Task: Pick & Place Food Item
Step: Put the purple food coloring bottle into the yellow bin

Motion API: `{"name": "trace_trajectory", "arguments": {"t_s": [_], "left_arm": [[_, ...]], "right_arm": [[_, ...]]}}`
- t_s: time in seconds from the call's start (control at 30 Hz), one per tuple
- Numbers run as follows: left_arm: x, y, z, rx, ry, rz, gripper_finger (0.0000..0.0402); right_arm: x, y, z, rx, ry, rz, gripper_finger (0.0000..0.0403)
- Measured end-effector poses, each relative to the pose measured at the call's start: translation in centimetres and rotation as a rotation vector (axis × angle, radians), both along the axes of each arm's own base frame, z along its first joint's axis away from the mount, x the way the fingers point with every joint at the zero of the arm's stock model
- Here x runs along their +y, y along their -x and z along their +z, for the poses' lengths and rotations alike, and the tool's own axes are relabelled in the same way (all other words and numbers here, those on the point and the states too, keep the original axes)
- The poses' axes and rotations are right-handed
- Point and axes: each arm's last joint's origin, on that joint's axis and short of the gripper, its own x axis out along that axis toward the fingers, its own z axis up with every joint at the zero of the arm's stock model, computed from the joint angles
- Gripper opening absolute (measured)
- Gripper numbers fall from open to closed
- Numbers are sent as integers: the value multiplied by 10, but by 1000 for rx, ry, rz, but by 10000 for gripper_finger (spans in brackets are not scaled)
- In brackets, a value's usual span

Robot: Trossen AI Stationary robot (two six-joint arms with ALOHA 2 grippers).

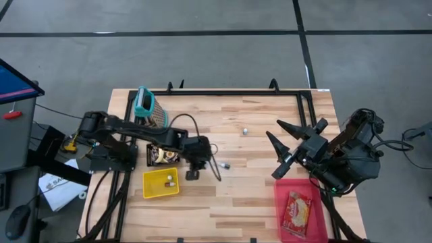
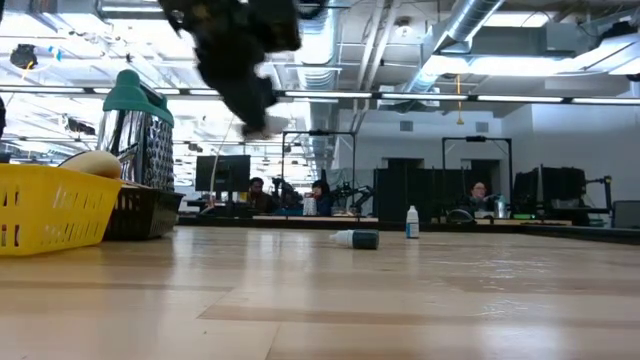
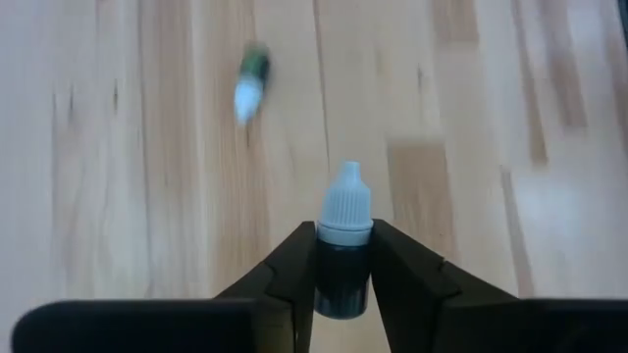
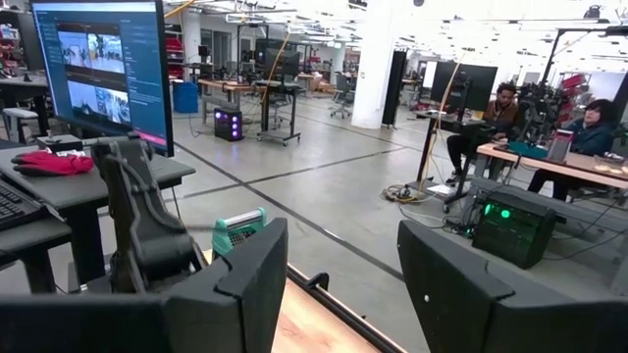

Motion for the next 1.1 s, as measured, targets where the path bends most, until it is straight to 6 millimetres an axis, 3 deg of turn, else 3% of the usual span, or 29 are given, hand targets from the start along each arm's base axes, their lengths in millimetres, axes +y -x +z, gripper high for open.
{"name": "trace_trajectory", "arguments": {"t_s": [0.3, 0.67, 0.8, 1.1], "left_arm": [[-23, 51, 23, 115, 4, 60, 83], [-54, 135, -8, 187, 164, 304, 82], [-62, 150, -26, 187, 194, 389, 81], [-63, 155, -56, 85, 242, 551, 82]], "right_arm": [[0, 0, -1, 8, 8, 0, 187], [1, 0, -2, 7, 7, 2, 187], [1, 0, -3, 10, 11, 2, 187], [1, -1, -4, -3, -3, 1, 187]]}}
